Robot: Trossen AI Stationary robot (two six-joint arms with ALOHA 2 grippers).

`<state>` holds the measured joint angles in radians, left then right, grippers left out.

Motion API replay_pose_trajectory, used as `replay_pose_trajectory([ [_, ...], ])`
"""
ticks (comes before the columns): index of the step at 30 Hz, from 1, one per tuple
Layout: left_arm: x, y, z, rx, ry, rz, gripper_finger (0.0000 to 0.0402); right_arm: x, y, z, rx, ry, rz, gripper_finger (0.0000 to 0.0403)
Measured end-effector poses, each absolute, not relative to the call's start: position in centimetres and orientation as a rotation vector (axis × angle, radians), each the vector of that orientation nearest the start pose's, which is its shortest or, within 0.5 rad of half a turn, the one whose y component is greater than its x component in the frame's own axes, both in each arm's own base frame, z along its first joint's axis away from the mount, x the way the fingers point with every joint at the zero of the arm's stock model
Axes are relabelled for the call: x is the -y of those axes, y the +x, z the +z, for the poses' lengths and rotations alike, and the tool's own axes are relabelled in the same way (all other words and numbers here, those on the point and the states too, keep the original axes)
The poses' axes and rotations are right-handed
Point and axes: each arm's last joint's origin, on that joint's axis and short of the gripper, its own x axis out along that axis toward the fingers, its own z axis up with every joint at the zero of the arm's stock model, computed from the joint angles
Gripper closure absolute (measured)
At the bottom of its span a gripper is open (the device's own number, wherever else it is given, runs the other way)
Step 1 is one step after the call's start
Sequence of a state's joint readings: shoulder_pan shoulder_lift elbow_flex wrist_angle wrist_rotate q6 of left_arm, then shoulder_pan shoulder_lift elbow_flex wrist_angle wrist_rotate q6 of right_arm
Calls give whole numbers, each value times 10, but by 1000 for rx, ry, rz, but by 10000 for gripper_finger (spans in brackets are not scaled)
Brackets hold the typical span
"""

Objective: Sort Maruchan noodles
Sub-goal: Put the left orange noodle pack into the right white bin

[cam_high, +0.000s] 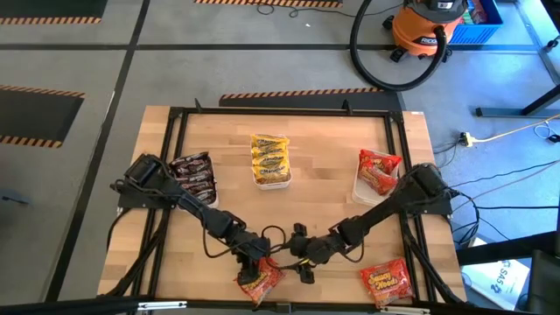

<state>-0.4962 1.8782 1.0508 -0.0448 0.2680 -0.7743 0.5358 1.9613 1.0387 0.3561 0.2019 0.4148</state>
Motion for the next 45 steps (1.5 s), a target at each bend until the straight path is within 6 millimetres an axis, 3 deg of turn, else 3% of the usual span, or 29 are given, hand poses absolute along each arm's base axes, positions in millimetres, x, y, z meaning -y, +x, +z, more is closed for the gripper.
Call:
replay_pose_trajectory([
  [5, 178, 325, 148, -1087, -570, -332, 295, -192, 334, 155, -663, 213, 188, 127],
  [10, 168, 324, 164, -1023, -520, -307, 305, -191, 329, 159, -719, 246, 205, 127],
  [20, 158, 319, 185, -971, -445, -274, 331, -196, 324, 175, -654, 222, 225, 127],
  [29, 159, 318, 184, -976, -443, -282, 396, -196, 325, 170, -657, 224, 197, 127],
  [40, 153, 320, 188, -946, -407, -267, 401, -190, 329, 168, -643, 315, 119, 127],
  [45, 151, 318, 193, -922, -369, -254, 401, -188, 327, 140, -592, 413, 98, 127],
])
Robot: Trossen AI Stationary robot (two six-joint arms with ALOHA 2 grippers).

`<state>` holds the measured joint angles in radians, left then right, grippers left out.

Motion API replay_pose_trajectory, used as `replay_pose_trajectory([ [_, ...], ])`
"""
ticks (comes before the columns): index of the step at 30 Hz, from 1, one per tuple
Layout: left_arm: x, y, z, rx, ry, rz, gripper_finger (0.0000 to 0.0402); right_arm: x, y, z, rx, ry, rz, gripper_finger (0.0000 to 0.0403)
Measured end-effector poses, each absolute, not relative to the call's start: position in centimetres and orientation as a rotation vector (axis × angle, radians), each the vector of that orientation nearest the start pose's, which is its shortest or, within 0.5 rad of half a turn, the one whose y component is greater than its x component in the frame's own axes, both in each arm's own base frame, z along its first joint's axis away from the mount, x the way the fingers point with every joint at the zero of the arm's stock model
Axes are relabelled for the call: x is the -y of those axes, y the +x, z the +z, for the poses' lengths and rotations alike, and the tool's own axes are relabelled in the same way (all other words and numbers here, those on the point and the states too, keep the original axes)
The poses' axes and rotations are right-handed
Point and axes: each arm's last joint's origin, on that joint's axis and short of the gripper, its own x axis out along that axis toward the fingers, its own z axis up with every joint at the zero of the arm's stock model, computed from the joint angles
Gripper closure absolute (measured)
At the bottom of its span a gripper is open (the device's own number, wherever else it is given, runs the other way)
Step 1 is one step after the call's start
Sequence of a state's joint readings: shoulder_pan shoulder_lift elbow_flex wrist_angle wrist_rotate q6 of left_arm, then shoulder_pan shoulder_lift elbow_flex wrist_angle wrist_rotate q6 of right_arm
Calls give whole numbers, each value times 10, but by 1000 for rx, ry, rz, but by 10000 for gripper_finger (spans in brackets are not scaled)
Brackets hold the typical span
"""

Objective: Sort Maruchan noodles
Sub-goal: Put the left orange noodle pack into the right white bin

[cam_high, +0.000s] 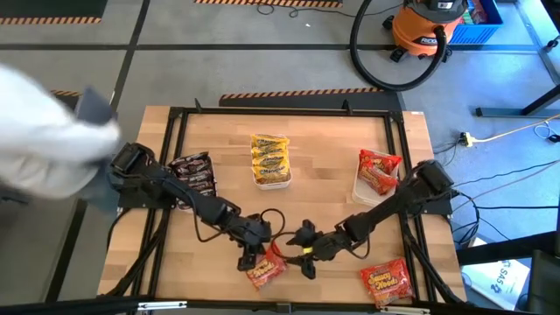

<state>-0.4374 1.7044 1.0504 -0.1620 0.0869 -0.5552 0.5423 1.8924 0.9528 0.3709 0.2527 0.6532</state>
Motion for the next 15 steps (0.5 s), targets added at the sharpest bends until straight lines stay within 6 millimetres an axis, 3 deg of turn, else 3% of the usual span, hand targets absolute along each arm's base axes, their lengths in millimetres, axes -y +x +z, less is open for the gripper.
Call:
replay_pose_trajectory([
  [5, 150, 318, 196, -895, -331, -241, 401, -190, 329, 123, -533, 508, 112, 127],
  [15, 150, 320, 200, -851, -288, -253, 401, -185, 340, 98, -491, 526, 135, 127],
])
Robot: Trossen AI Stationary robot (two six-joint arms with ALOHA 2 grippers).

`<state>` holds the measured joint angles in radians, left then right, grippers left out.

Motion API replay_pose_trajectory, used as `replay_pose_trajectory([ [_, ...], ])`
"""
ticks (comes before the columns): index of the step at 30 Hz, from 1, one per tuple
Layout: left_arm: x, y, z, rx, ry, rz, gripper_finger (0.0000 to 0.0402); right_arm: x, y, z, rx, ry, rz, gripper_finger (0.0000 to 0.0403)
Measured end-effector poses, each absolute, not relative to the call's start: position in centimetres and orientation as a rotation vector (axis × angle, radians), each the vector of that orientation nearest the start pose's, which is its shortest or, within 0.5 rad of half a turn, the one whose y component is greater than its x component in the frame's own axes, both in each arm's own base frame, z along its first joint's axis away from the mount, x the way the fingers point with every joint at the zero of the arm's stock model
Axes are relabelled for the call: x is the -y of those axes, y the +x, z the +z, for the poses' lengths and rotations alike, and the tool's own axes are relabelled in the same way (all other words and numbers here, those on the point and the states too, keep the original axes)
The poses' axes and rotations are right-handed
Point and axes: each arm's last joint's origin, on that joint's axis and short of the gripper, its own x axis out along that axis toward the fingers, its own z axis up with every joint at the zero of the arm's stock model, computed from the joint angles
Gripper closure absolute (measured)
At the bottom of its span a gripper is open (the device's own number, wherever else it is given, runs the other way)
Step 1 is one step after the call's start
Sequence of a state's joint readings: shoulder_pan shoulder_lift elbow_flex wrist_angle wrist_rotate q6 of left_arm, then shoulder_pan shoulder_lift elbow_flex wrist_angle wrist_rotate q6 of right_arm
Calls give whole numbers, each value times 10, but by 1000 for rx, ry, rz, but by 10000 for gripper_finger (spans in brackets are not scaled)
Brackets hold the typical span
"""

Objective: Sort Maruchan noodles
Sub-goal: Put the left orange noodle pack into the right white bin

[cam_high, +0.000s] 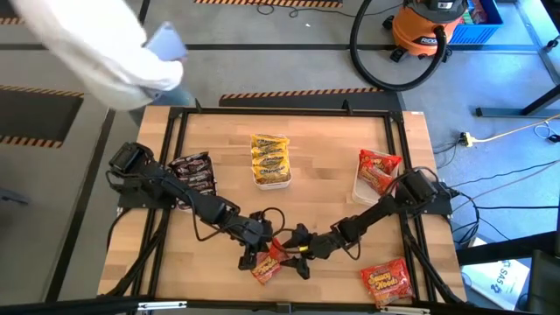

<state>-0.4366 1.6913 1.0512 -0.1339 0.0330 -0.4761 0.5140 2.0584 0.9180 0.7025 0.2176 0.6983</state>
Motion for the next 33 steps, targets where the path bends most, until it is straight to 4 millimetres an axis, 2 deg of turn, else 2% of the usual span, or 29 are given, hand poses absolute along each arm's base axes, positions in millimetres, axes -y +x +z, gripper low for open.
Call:
replay_pose_trajectory([
  [14, 141, 327, 202, -780, -232, -193, 401, -186, 344, 103, -423, 436, 215, 127],
  [25, 139, 331, 207, -711, -180, -202, 401, -190, 352, 93, -368, 377, 204, 129],
  [28, 140, 332, 207, -703, -182, -204, 401, -190, 354, 95, -350, 351, 210, 151],
  [33, 140, 332, 208, -702, -211, -191, 401, -190, 354, 95, -350, 341, 197, 222],
])
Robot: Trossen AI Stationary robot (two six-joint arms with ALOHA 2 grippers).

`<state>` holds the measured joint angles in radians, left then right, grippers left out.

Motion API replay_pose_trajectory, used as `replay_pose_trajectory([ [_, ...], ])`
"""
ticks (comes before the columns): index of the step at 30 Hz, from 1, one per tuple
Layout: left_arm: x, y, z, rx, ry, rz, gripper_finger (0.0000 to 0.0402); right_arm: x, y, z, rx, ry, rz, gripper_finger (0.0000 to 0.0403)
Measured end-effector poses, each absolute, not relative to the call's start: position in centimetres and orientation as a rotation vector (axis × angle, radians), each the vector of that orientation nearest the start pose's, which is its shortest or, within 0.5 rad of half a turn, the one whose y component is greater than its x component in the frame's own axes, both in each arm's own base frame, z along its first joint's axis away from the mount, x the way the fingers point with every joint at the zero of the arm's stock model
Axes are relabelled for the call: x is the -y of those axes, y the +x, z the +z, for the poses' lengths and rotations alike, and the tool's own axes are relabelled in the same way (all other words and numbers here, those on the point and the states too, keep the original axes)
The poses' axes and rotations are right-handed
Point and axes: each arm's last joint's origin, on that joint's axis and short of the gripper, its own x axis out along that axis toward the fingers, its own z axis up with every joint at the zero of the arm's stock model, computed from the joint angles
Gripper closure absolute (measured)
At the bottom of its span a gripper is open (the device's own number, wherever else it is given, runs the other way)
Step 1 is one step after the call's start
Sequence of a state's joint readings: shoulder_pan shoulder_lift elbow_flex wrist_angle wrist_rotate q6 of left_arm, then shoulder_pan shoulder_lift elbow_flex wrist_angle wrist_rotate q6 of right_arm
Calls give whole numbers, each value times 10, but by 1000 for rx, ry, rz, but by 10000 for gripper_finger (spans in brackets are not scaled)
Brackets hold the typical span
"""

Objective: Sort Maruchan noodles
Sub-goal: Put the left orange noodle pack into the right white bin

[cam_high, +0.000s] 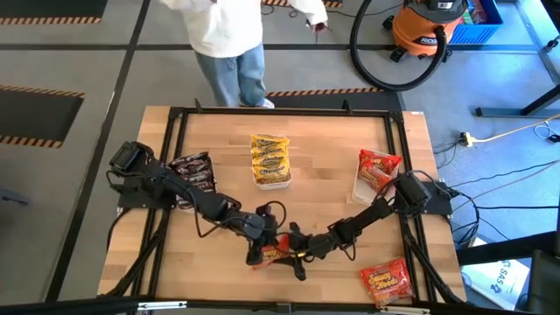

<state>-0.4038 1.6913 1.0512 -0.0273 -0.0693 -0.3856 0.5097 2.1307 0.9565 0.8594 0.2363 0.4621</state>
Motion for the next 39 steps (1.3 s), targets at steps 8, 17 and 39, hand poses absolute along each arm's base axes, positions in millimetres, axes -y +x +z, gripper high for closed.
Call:
replay_pose_trajectory([
  [8, 132, 335, 210, -701, -323, -165, 351, -190, 353, 92, -373, 331, 192, 250],
  [17, 118, 335, 222, -671, -332, -164, 244, -189, 352, 89, -403, 293, 179, 259],
  [39, 106, 343, 228, -574, -278, -86, 217, -210, 286, 154, -652, 118, -10, 257],
])
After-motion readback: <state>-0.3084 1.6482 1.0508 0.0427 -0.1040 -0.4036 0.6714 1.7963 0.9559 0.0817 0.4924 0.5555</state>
